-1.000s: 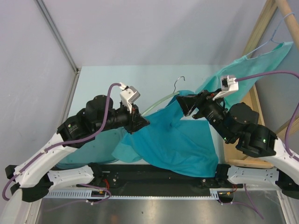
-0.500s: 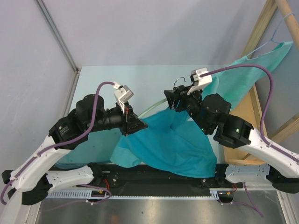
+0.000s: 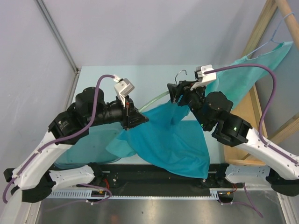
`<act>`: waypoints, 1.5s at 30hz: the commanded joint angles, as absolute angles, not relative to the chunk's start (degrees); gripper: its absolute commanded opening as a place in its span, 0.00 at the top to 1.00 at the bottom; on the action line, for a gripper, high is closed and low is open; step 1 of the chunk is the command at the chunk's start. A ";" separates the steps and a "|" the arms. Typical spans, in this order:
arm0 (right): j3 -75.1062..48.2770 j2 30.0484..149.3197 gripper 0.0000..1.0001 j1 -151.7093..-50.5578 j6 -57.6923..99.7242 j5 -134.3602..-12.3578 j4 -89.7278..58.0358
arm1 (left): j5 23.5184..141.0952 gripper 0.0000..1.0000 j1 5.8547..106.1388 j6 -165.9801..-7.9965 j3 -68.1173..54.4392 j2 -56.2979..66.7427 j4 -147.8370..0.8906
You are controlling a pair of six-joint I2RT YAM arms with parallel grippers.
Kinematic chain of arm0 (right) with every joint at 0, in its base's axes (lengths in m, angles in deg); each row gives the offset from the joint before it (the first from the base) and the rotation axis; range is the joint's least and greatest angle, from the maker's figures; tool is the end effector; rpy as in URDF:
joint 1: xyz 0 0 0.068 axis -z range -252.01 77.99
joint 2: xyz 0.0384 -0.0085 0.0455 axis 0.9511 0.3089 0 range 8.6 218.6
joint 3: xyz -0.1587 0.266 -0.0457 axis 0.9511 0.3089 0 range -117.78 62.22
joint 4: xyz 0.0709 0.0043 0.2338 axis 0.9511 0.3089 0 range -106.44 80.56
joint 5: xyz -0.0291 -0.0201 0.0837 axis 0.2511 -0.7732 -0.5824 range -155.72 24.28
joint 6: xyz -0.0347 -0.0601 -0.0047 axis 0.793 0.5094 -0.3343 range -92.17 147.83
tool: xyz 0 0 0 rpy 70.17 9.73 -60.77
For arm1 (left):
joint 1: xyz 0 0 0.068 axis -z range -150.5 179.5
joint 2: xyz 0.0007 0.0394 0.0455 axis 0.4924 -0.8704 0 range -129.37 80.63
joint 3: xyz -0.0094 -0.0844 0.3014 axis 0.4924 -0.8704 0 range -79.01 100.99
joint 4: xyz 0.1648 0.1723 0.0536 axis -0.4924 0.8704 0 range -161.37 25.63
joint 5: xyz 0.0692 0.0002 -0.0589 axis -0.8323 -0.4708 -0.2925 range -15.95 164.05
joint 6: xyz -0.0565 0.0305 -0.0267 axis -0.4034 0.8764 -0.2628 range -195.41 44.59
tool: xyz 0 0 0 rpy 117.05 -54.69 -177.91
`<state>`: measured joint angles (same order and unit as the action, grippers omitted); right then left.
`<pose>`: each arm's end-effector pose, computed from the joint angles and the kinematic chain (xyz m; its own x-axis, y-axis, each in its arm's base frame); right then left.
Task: Remove the t-shirt from the hanger
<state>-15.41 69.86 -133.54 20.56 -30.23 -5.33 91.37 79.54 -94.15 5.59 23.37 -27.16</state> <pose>0.1209 0.1541 0.5138 -0.0124 0.1935 -0.9810 -0.4423 0.8788 0.1789 0.0841 -0.1265 0.4907 -0.4704 0.0838 -0.8785 0.8063 0.4453 -0.3893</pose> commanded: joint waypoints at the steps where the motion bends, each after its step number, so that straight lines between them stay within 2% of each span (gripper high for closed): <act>1: -15.65 68.98 0.45 -129.41 18.78 -34.32 -7.04 | 94.61 1.00 78.11 -88.08 10.37 22.45 -33.75; 8: -16.96 72.05 0.59 -123.43 16.58 -41.01 -8.97 | 96.80 1.00 74.68 -81.30 17.92 18.05 -32.96; 9: -17.32 72.32 0.65 -122.99 16.15 -41.89 -9.06 | 97.68 1.00 74.41 -80.86 18.54 17.53 -33.22; 11: -17.85 72.67 0.70 -122.55 16.14 -41.99 -9.58 | 98.30 1.00 74.23 -79.81 20.12 15.77 -32.96; 12: -18.11 72.85 0.78 -122.54 16.23 -41.90 -9.85 | 98.30 1.00 74.15 -78.59 22.31 14.98 -31.74; 14: -18.46 72.94 0.87 -122.54 16.14 -41.55 -10.73 | 96.47 1.00 73.97 -77.26 24.52 12.79 -30.42; 15: -18.90 73.11 0.97 -122.54 16.23 -40.85 -10.90 | 95.59 1.00 73.88 -76.47 26.27 12.34 -29.63; 16: -19.16 73.20 1.00 -122.54 15.97 -40.32 -10.90 | 94.88 1.00 73.80 -76.12 26.81 11.90 -29.53; 20: -20.40 73.47 1.00 -123.77 15.79 -36.73 -10.82 | 93.21 0.99 73.44 -77.33 26.64 11.11 -30.93; 21: -20.66 73.55 1.00 -124.38 15.88 -33.32 -10.56 | 93.03 0.97 73.53 -77.86 25.94 11.28 -31.37; 22: -21.10 73.55 1.00 -125.26 16.05 -31.29 -10.55 | 92.94 0.84 73.44 -78.48 25.24 11.63 -32.08; 25: -21.89 73.64 1.00 -128.16 16.49 -23.73 -9.77 | 91.01 0.59 73.44 -81.90 20.67 13.39 -35.24; 26: -22.15 73.73 1.00 -128.52 15.97 -22.49 -9.33 | 90.92 0.47 73.44 -83.13 18.48 14.09 -36.55; 29: -22.59 73.56 1.00 -129.57 15.00 -19.32 -7.04 | 90.57 0.29 73.44 -84.54 14.79 16.55 -38.49; 31: -23.21 73.55 1.00 -129.84 13.60 -17.30 -4.41 | 89.96 0.22 73.44 -84.72 13.55 18.74 -38.94; 34: -23.56 72.68 1.00 -130.10 11.66 -15.01 -1.42 | 87.59 0.17 73.44 -84.55 11.00 22.43 -38.41; 40: -22.25 68.99 1.00 -130.10 9.12 -11.93 2.80 | 80.13 0.13 73.44 -84.46 0.55 32.79 -37.62; 45: -18.39 64.16 1.00 -130.19 8.06 -11.93 3.16 | 77.39 0.10 73.44 -84.90 -8.60 36.77 -38.50</act>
<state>-19.43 69.33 -129.81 10.81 -14.96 5.30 81.49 73.72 -83.70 -3.96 35.70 -36.87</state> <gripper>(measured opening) 0.032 0.898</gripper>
